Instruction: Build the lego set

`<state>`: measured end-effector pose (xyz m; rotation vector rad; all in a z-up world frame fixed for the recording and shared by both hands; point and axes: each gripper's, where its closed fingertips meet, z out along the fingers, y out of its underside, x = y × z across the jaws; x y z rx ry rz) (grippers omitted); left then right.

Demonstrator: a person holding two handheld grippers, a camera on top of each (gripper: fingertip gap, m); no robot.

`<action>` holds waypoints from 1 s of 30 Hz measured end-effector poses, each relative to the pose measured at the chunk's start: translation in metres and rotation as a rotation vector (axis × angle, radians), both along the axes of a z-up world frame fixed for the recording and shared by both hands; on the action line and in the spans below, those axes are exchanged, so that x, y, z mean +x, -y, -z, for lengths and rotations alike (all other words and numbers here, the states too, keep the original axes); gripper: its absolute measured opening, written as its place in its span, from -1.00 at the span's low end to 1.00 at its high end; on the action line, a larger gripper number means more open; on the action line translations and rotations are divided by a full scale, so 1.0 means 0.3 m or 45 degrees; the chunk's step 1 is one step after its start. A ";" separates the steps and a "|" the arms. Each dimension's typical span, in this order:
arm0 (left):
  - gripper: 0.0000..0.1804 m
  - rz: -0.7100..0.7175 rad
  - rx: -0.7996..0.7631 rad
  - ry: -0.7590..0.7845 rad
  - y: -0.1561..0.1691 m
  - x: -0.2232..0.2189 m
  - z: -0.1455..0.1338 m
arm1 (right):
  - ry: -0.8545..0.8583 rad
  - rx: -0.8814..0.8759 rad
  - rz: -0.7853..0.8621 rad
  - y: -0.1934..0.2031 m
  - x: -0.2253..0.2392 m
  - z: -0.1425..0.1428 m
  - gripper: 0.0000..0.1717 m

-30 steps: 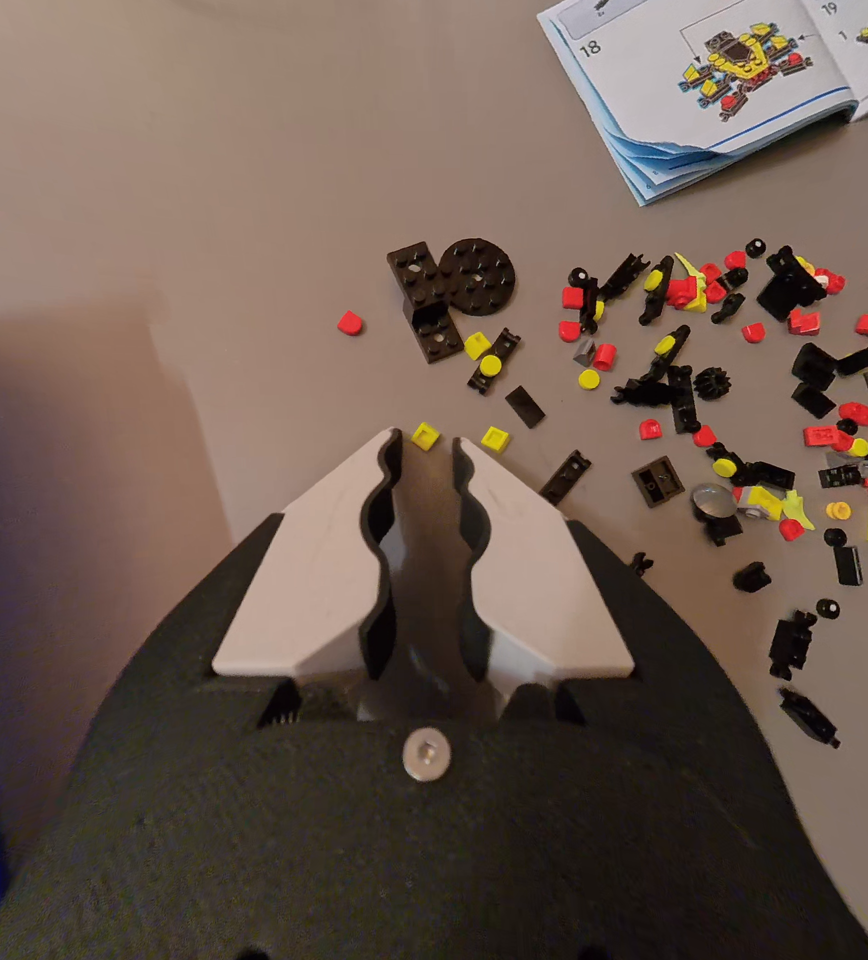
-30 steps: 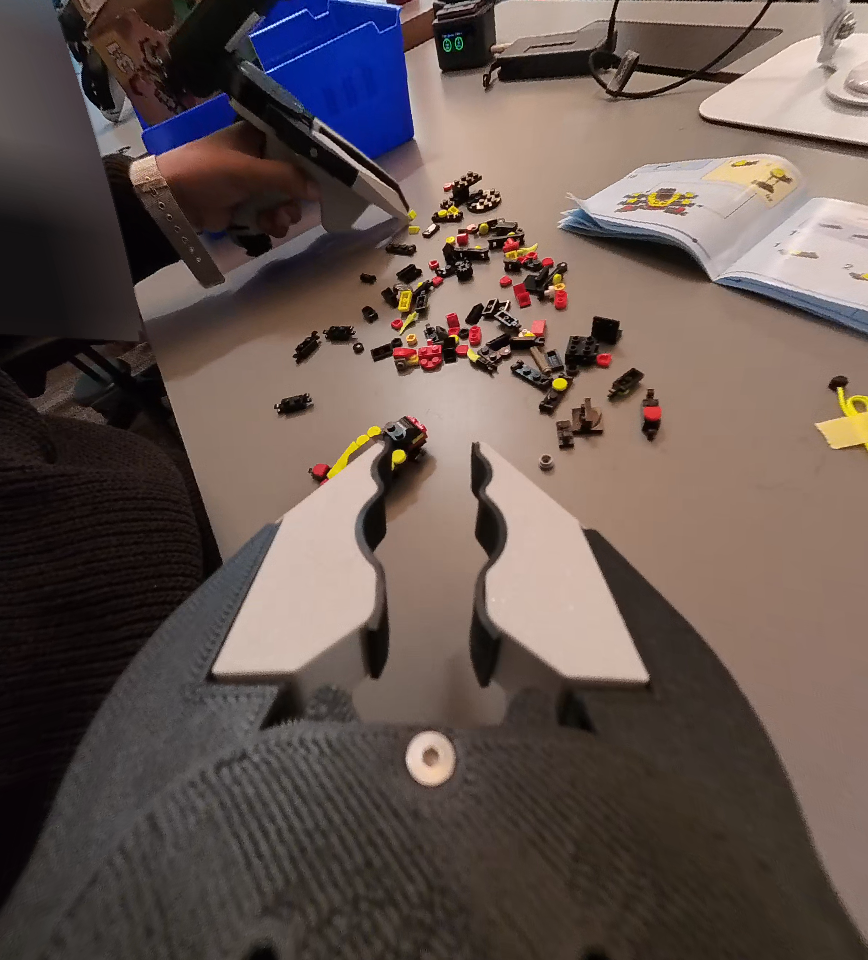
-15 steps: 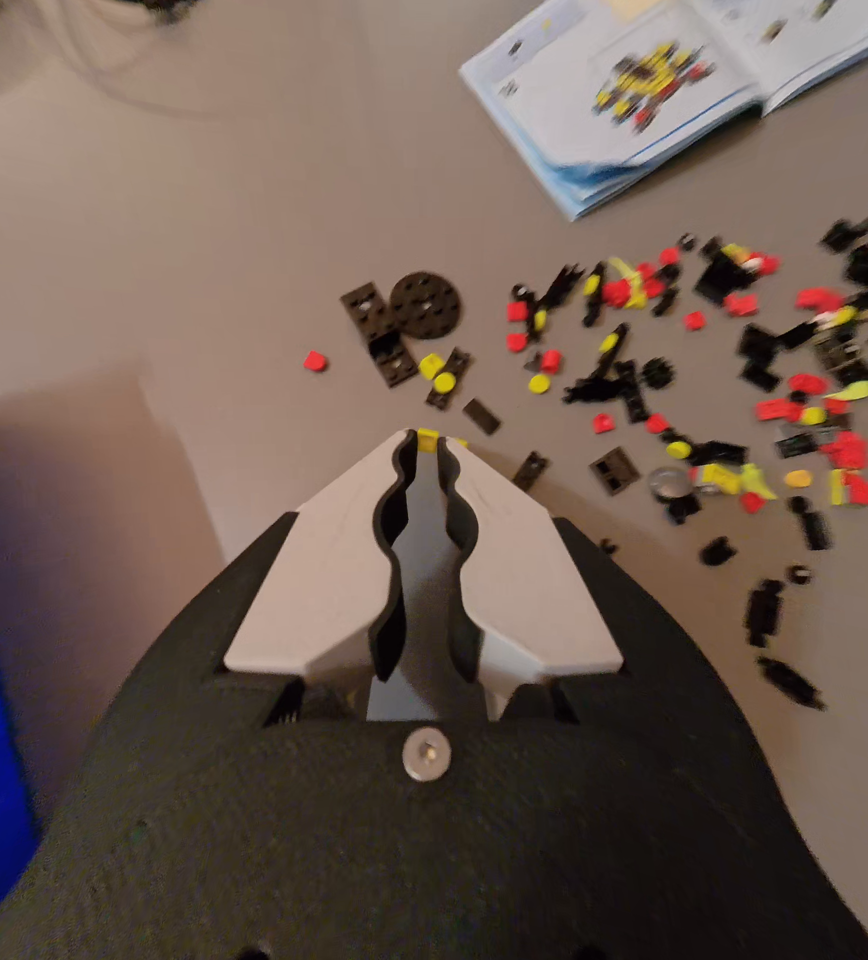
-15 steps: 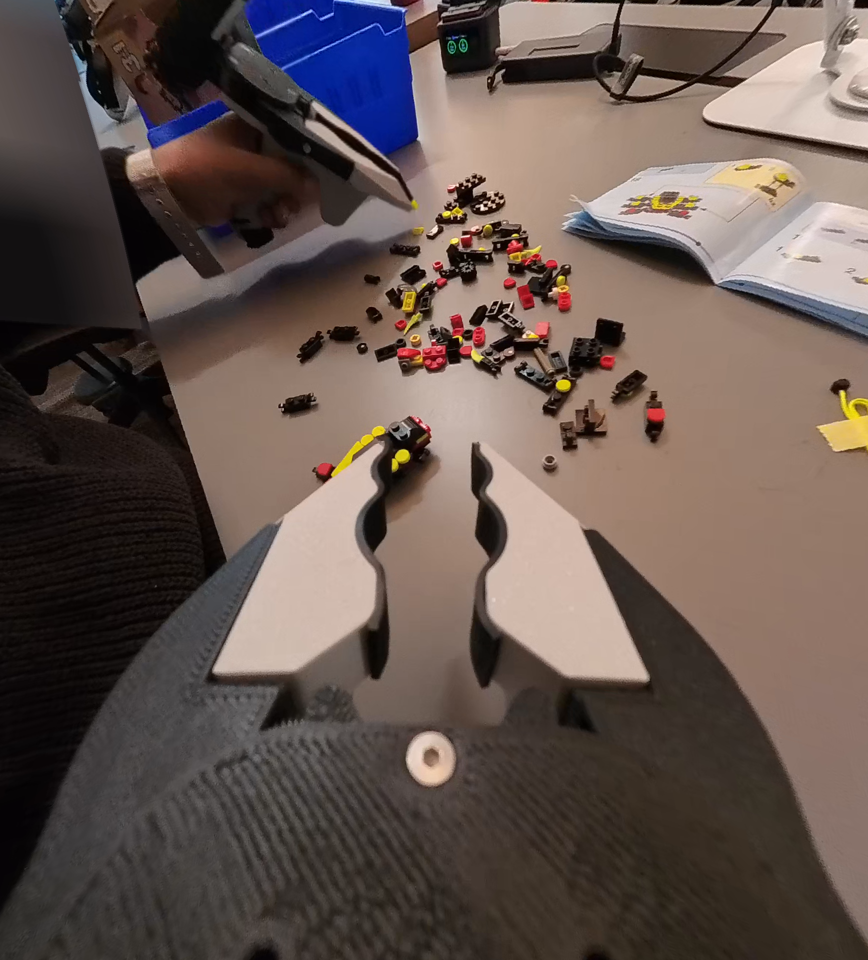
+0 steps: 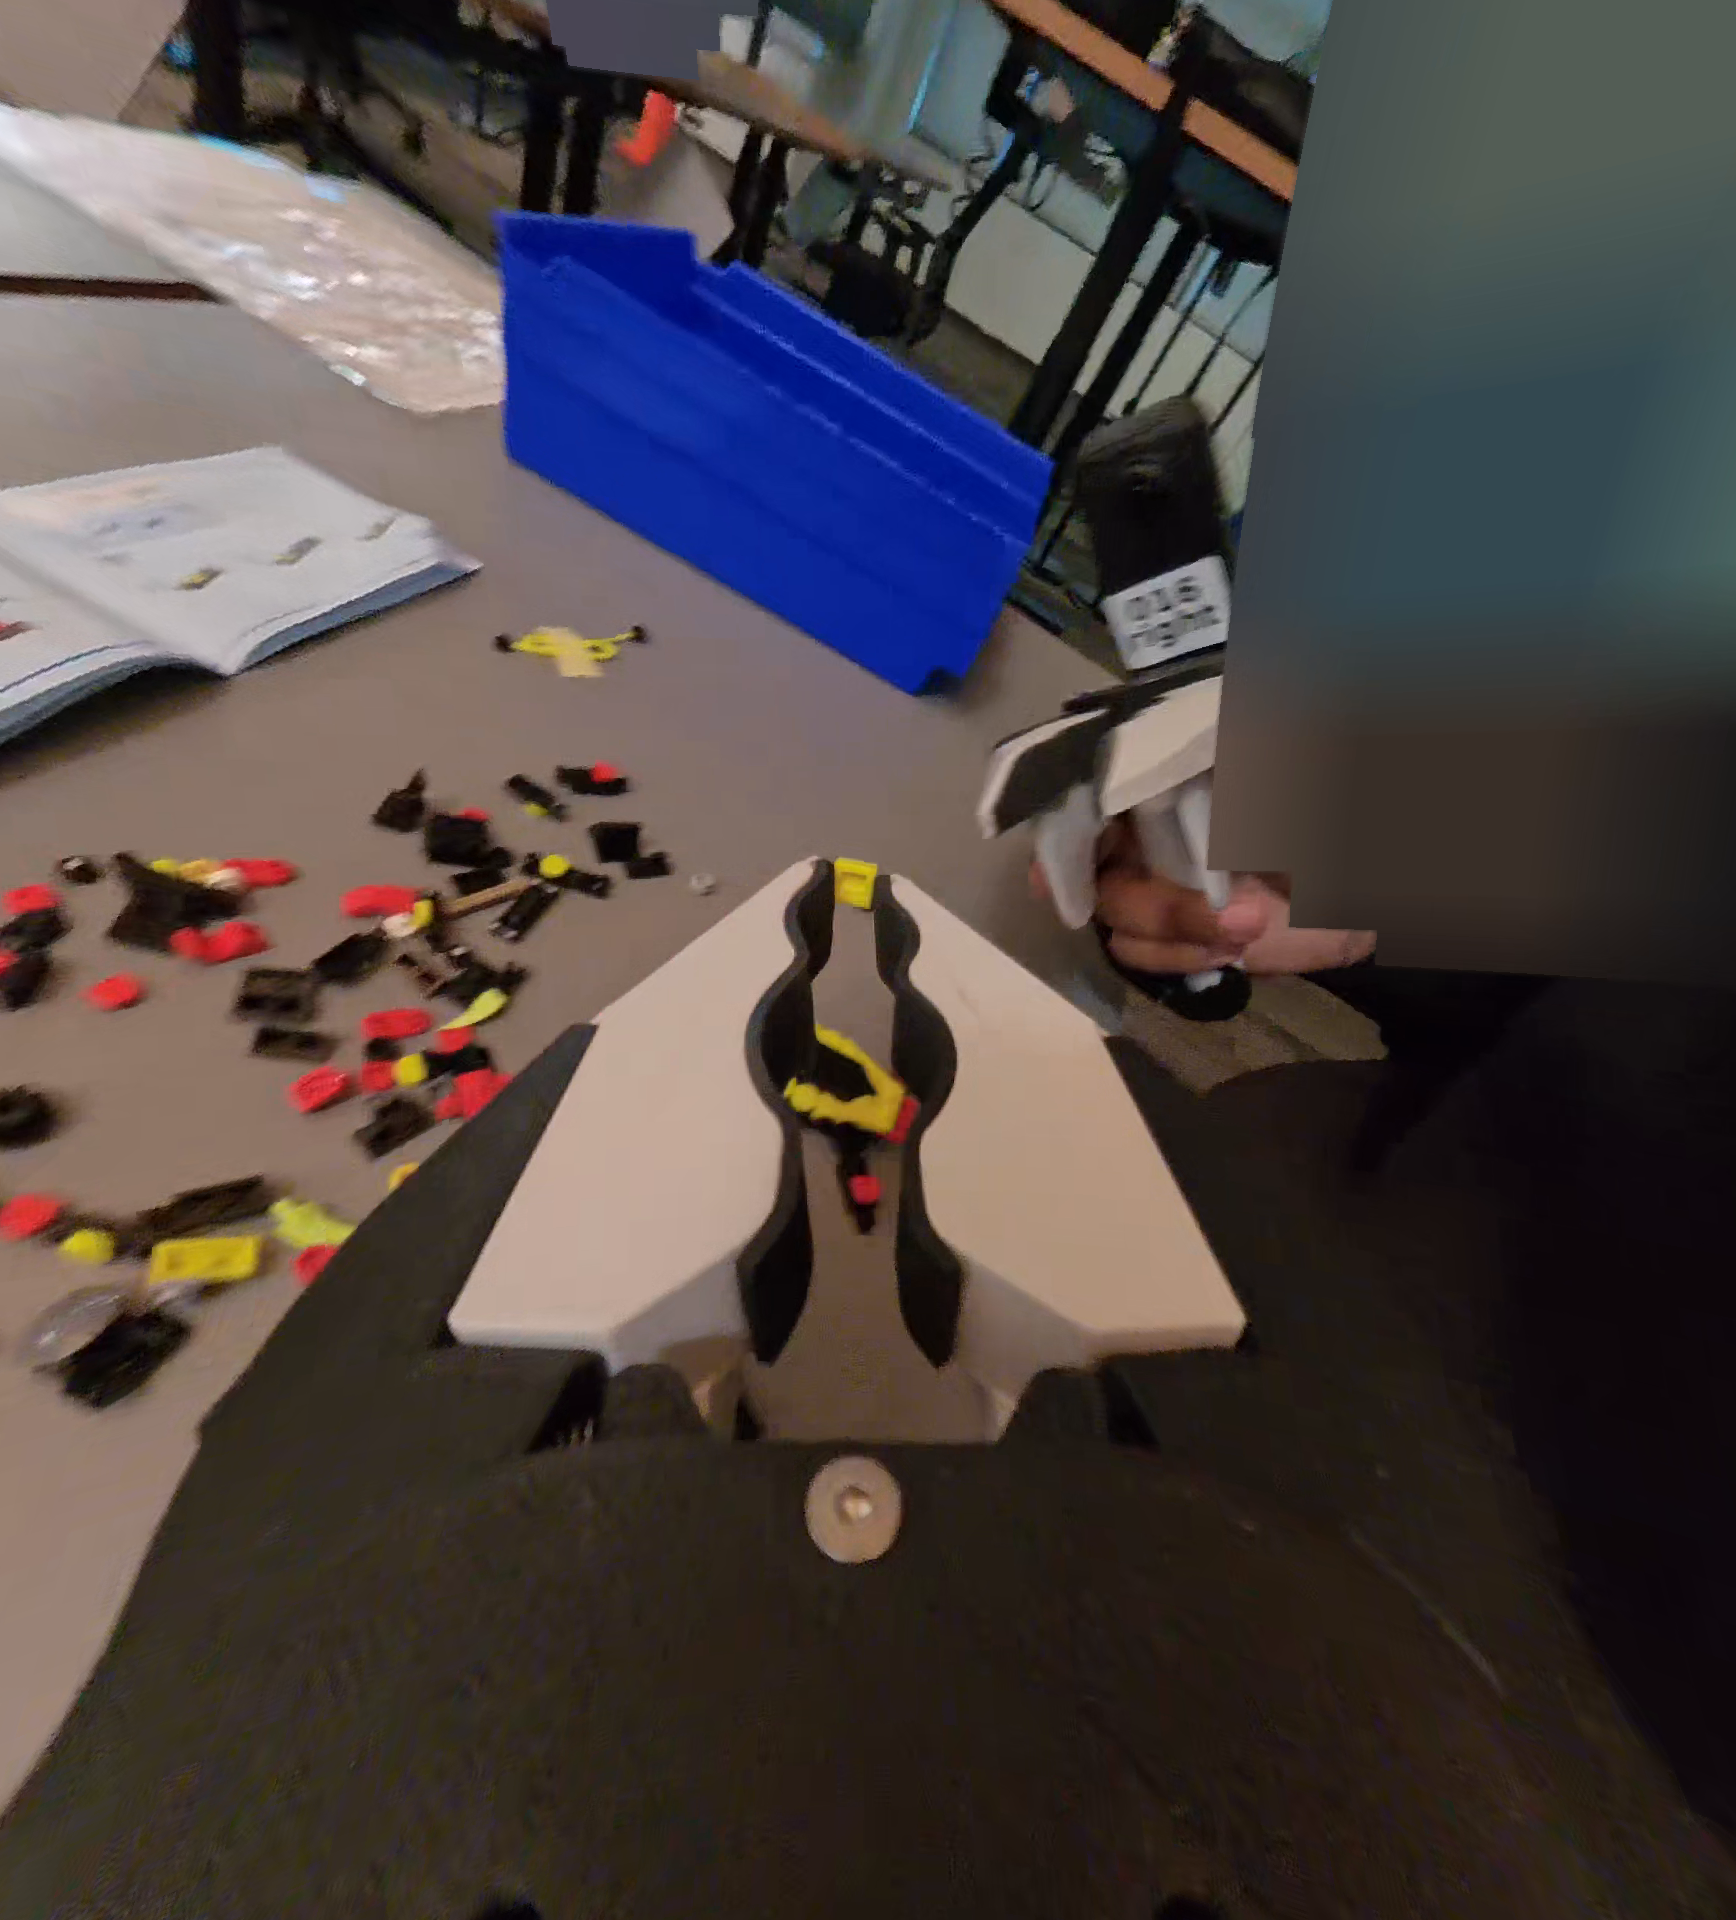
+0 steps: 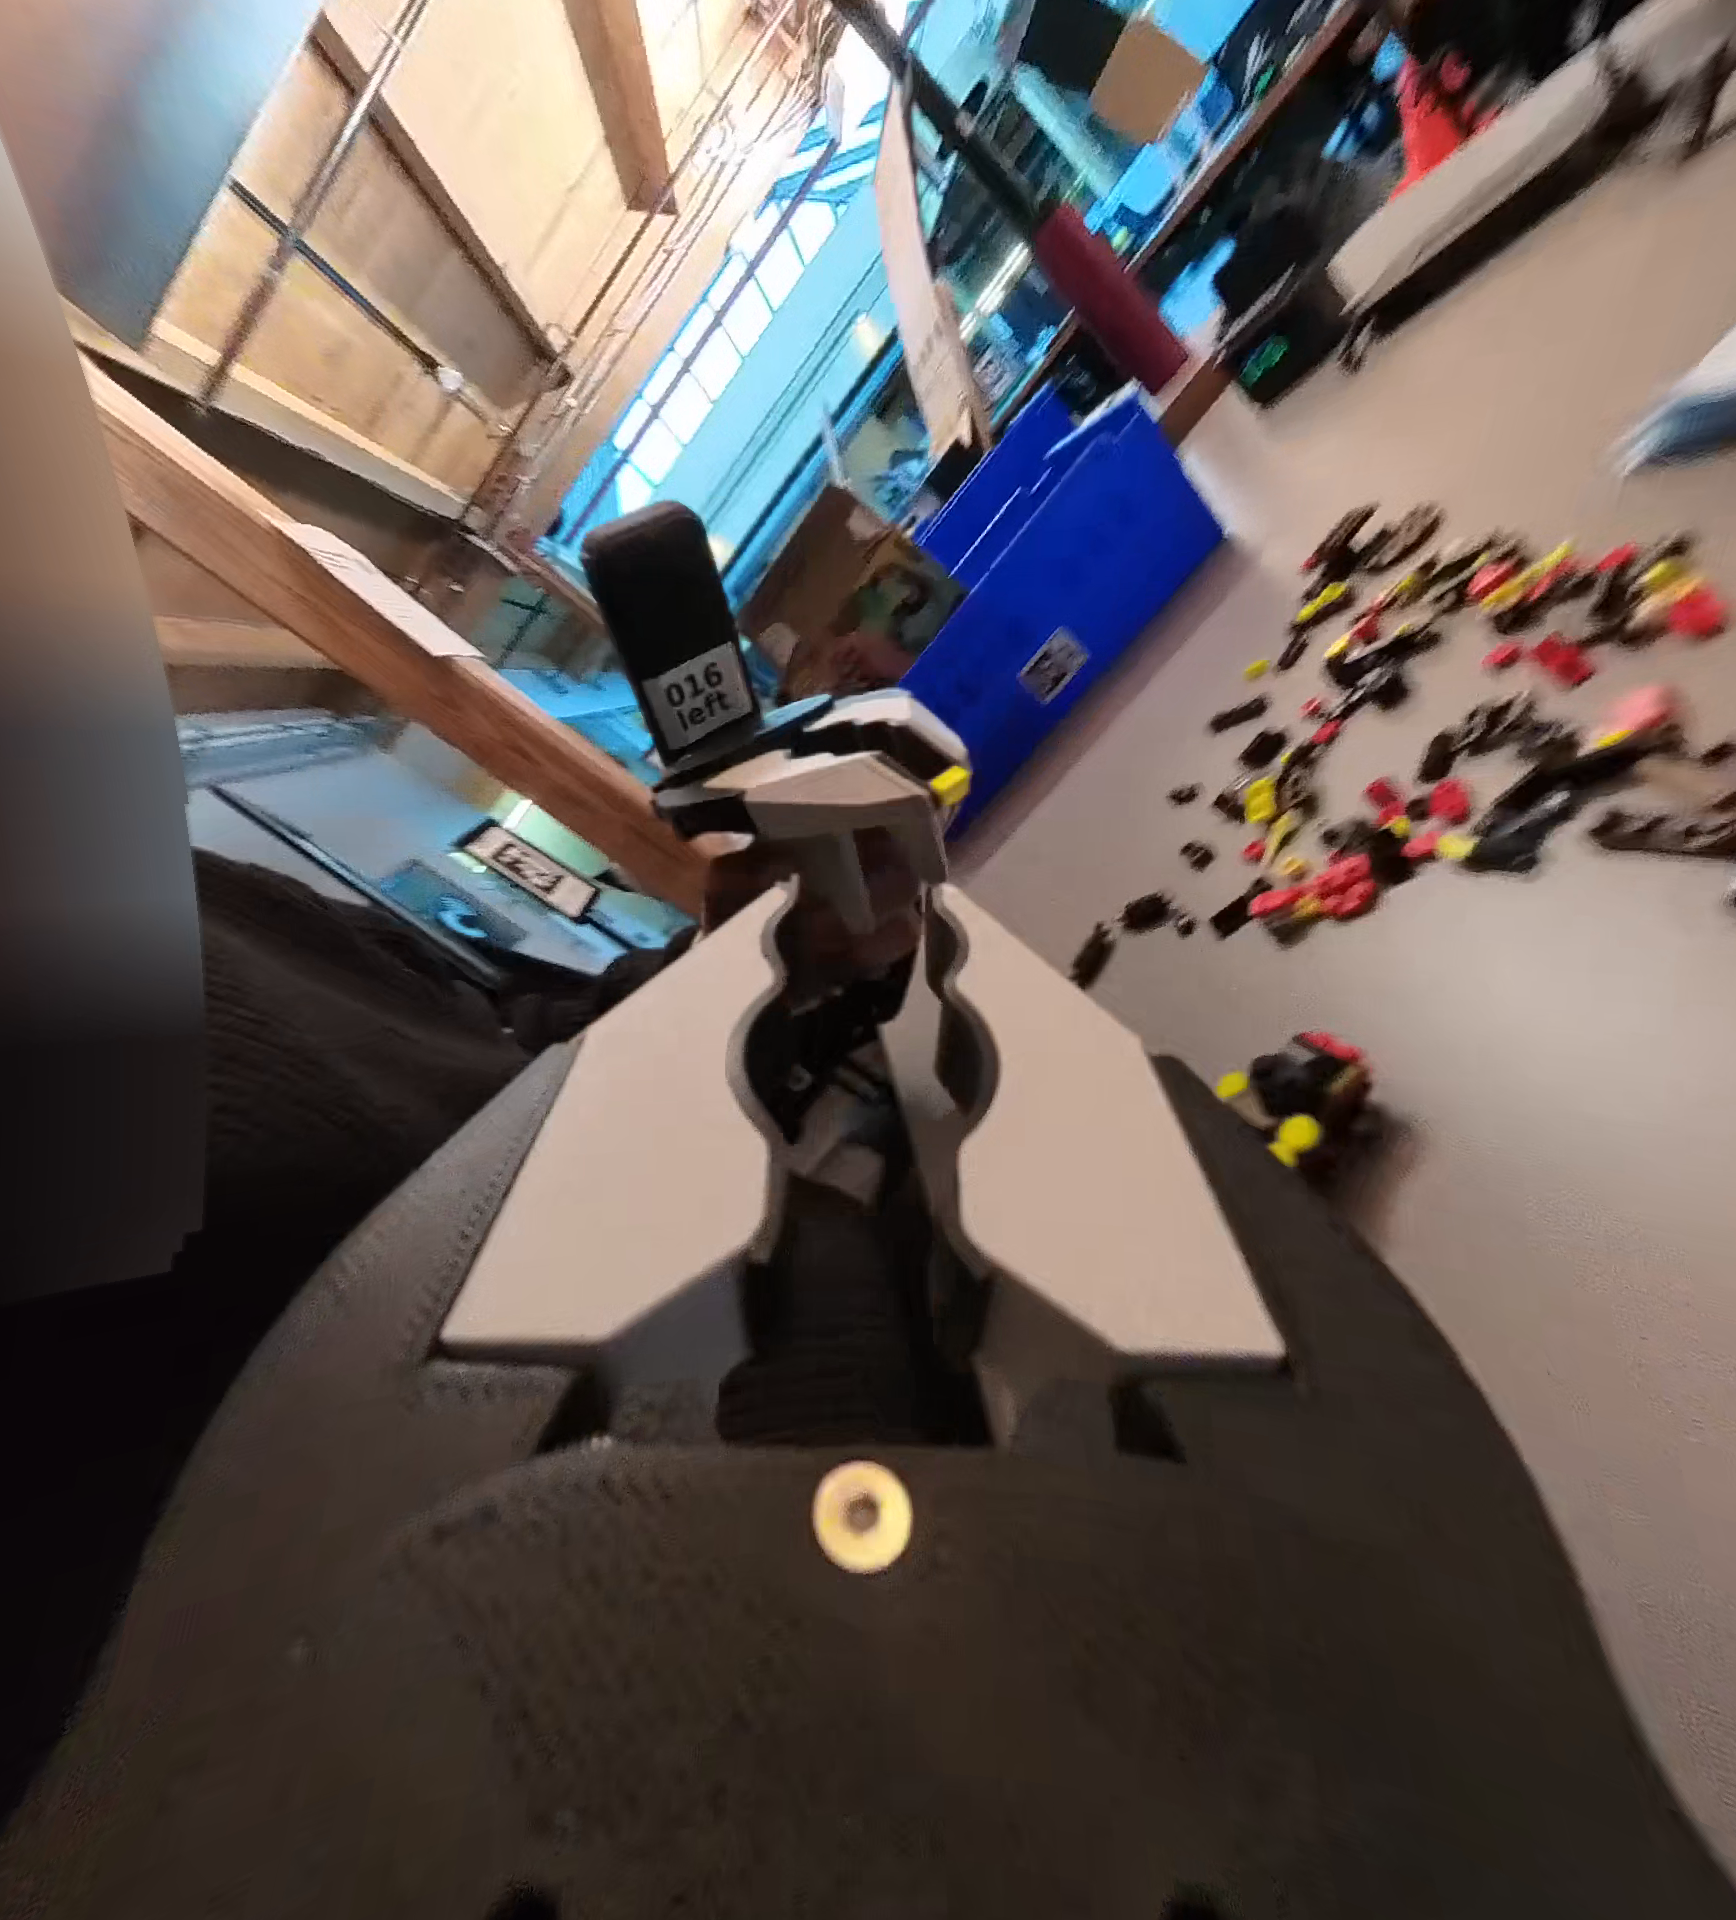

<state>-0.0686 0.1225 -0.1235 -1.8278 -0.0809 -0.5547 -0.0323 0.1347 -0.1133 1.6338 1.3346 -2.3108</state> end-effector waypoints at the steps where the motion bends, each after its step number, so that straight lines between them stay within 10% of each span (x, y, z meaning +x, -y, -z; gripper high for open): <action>1: -0.94 0.011 0.020 -0.033 0.001 0.028 -0.008 | 0.019 -0.044 -0.027 0.015 0.001 0.005 -0.76; 12: -1.00 0.040 0.020 -0.138 -0.006 0.098 0.021 | 0.093 -0.206 -0.018 -0.026 0.001 0.021 -0.76; 22: -1.00 0.032 -0.123 -0.069 -0.003 0.061 0.110 | 0.168 0.591 0.562 -0.494 0.189 0.045 -0.75; 30: -1.00 -0.122 -0.186 -0.020 0.017 -0.038 0.129 | 0.197 0.957 0.283 -0.305 0.105 0.175 -0.77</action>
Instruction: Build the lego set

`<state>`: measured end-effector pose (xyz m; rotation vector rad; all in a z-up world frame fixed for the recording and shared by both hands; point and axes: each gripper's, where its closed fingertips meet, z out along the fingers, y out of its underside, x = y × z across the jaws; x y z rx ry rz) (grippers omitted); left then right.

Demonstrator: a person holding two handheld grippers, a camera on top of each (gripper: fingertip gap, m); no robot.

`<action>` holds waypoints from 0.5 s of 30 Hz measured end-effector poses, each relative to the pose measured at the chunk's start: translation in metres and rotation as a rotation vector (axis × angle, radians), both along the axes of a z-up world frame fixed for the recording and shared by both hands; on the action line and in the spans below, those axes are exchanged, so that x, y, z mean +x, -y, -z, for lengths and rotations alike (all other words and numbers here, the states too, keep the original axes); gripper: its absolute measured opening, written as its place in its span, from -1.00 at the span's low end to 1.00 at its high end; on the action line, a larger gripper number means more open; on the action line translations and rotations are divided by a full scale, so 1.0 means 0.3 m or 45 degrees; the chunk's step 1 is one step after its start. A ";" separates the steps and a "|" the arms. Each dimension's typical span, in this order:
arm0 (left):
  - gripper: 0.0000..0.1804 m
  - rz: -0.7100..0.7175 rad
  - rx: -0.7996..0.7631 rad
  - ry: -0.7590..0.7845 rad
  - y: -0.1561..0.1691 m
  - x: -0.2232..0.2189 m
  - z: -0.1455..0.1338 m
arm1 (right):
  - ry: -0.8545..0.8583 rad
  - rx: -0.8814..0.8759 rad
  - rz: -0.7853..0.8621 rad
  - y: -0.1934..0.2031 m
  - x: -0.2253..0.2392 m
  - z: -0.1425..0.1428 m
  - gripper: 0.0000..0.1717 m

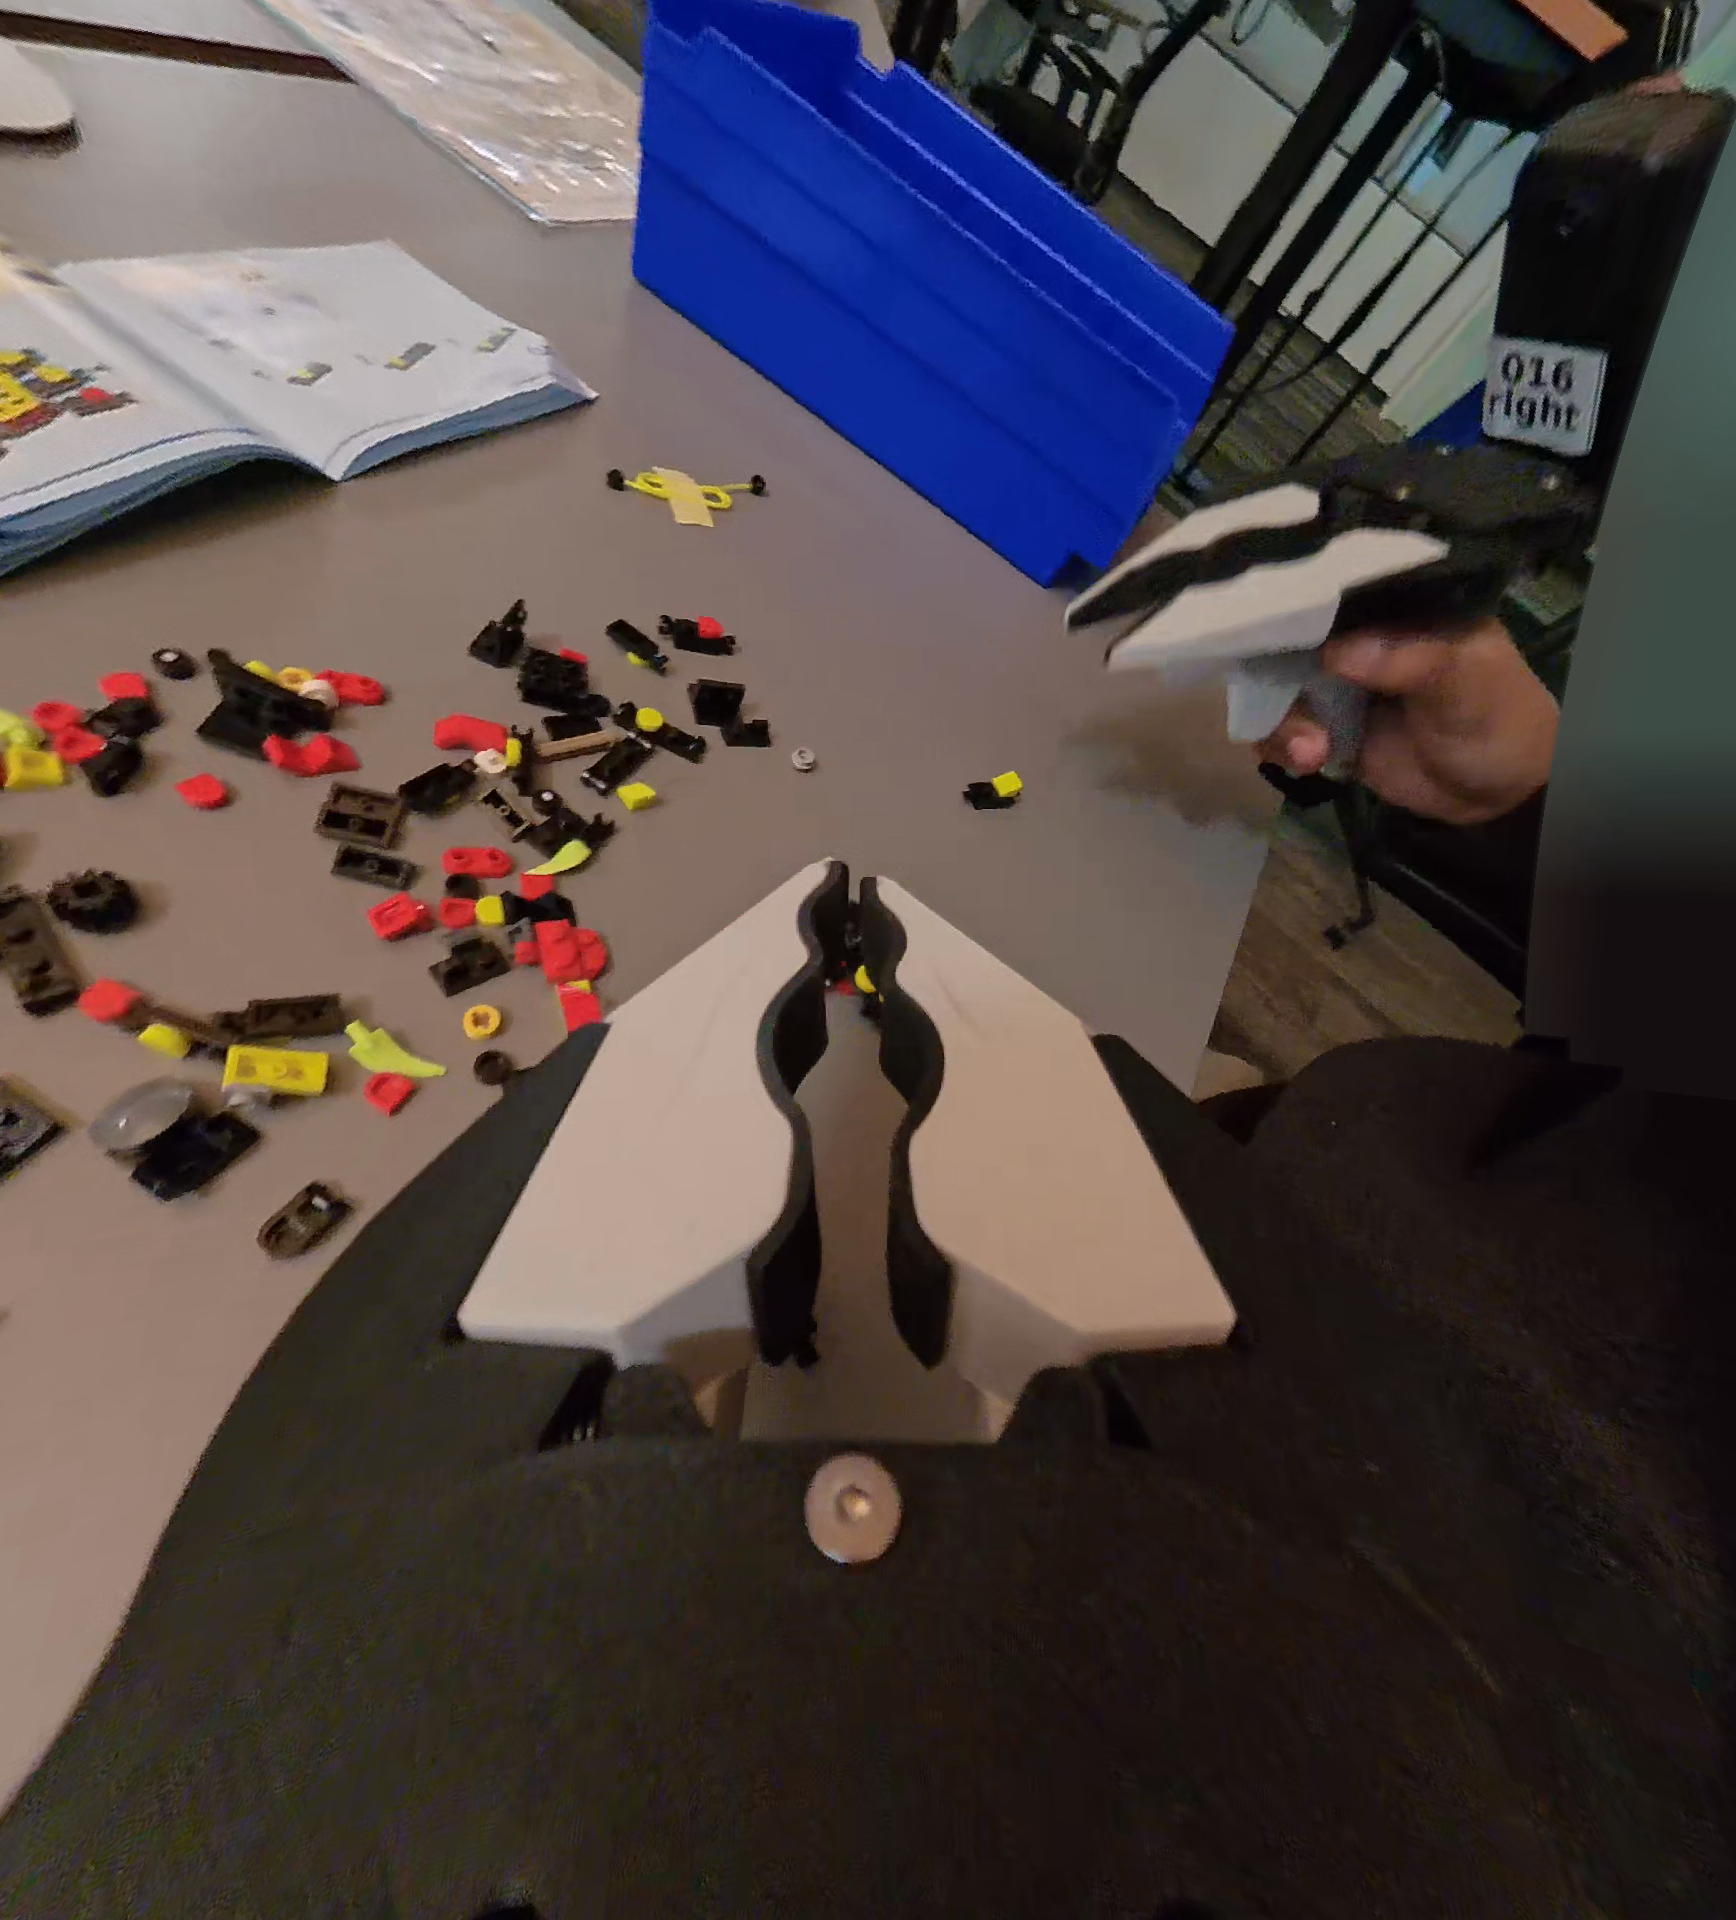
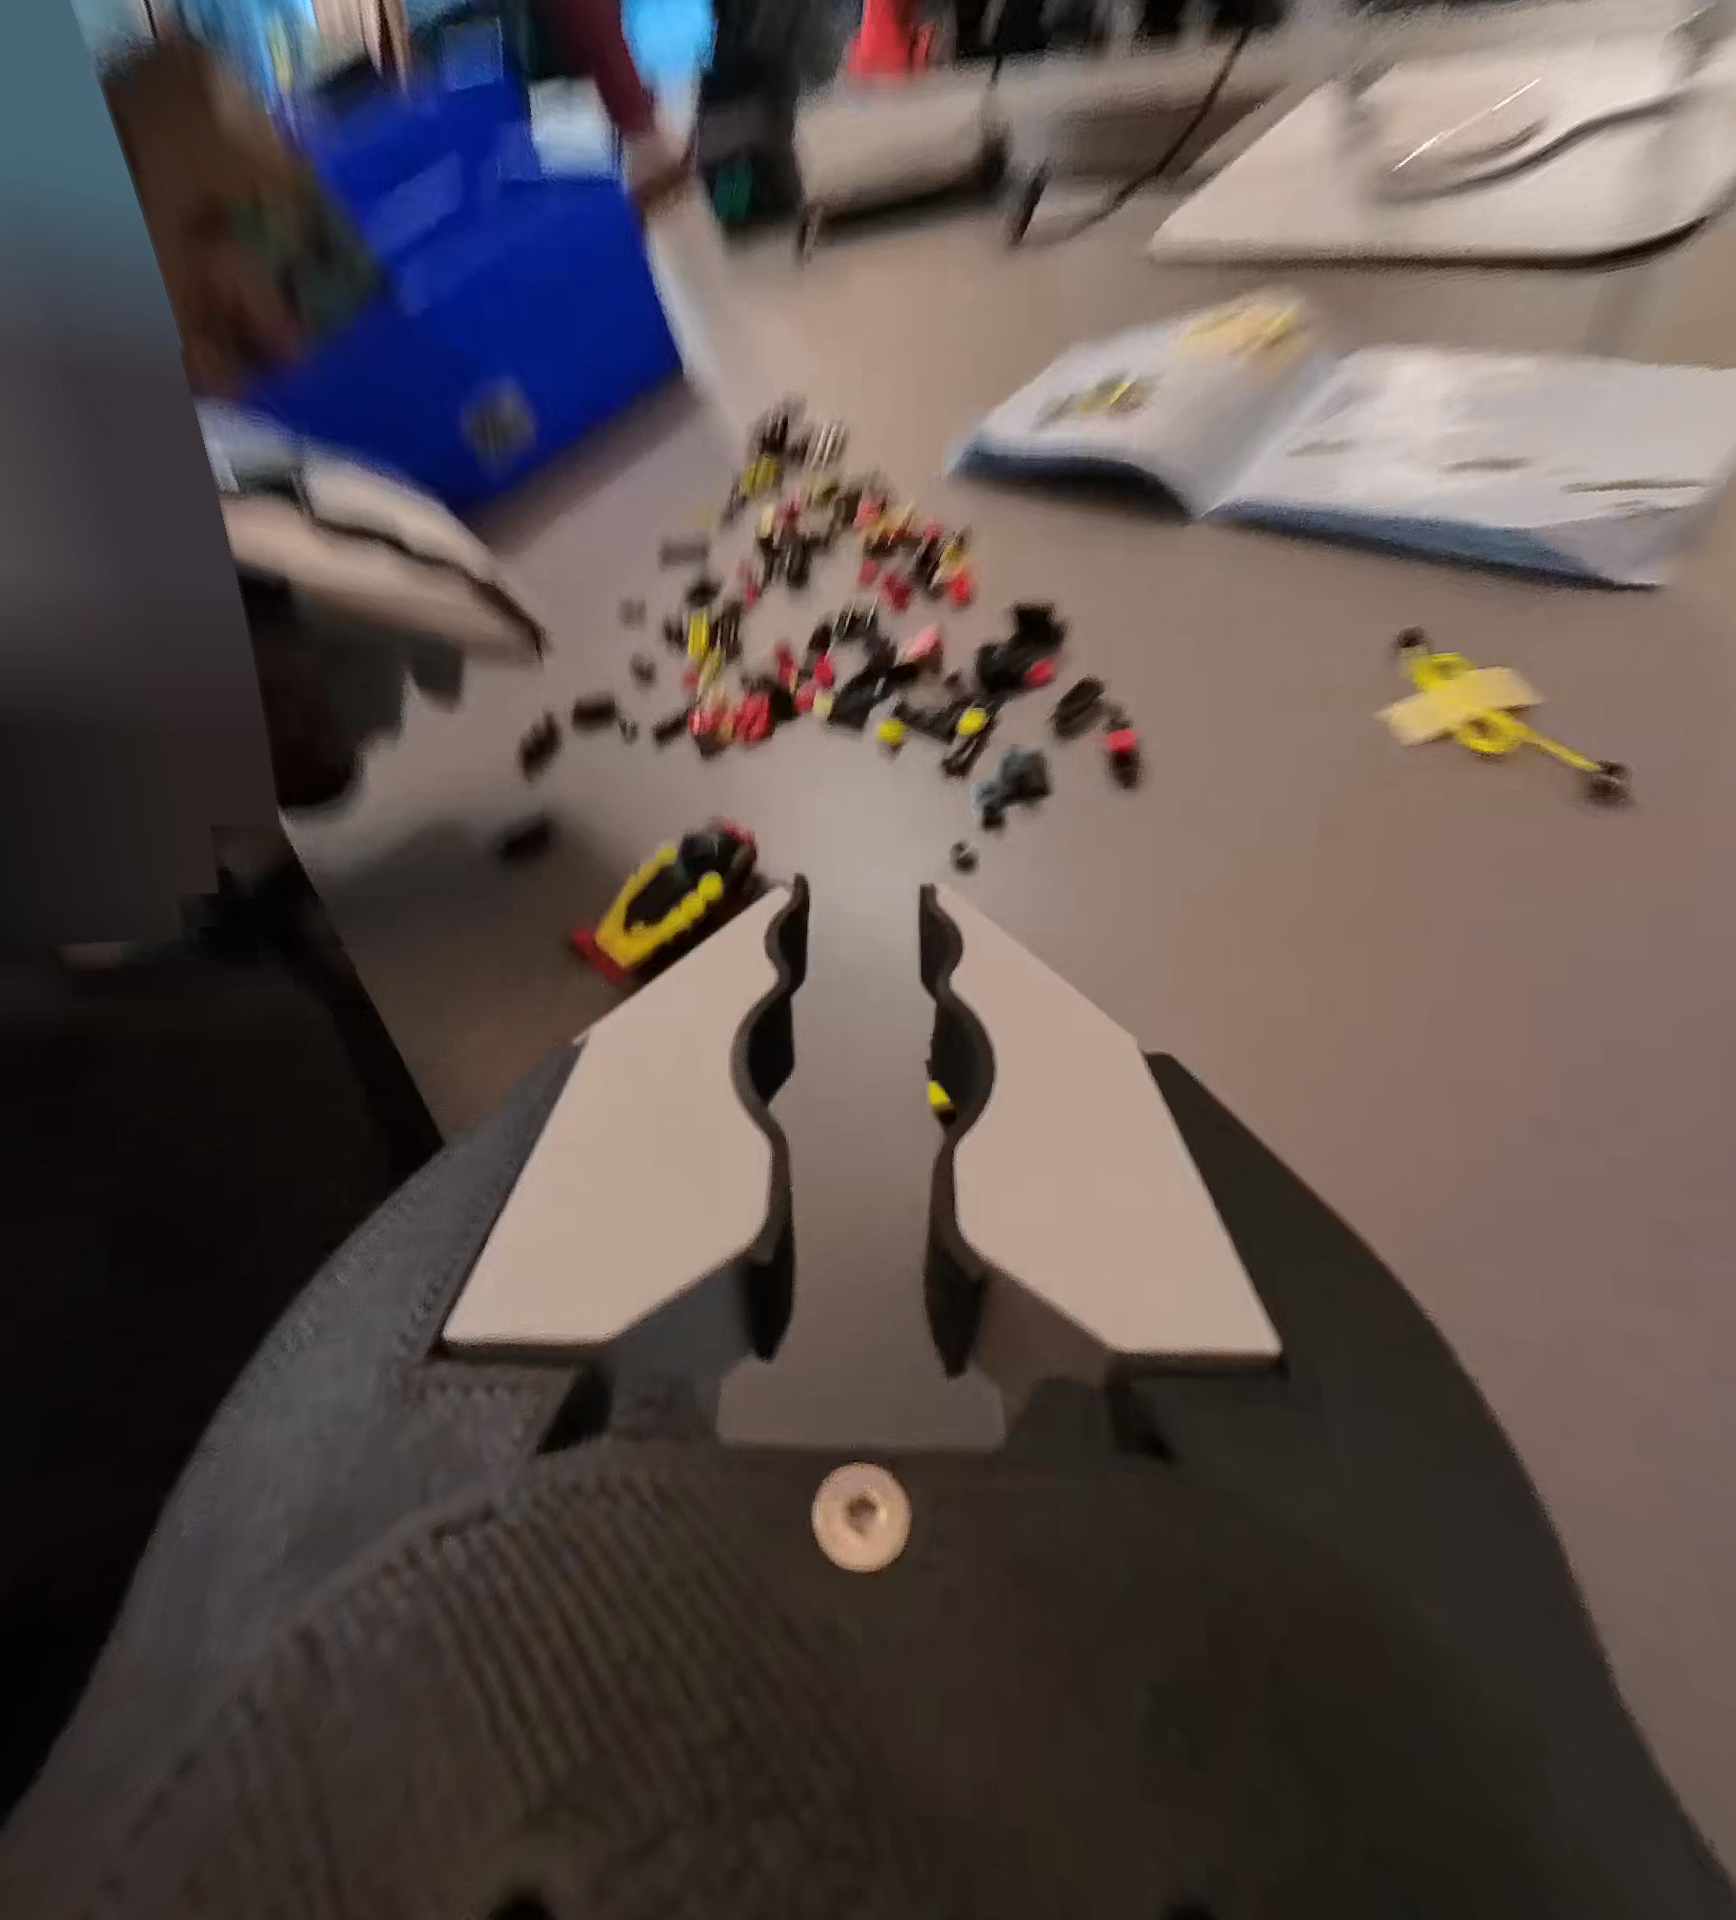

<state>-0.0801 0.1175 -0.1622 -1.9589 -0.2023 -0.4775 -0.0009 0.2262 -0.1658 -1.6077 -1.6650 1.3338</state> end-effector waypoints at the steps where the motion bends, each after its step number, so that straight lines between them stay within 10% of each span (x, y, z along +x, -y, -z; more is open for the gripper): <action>1: -1.00 -0.024 0.000 0.012 0.010 -0.013 -0.006 | 0.031 0.060 -0.034 0.023 -0.014 0.020 -0.76; 15: -0.96 -0.132 -0.026 0.121 0.165 -0.068 0.004 | 0.208 0.473 -0.384 0.157 -0.332 0.170 -0.83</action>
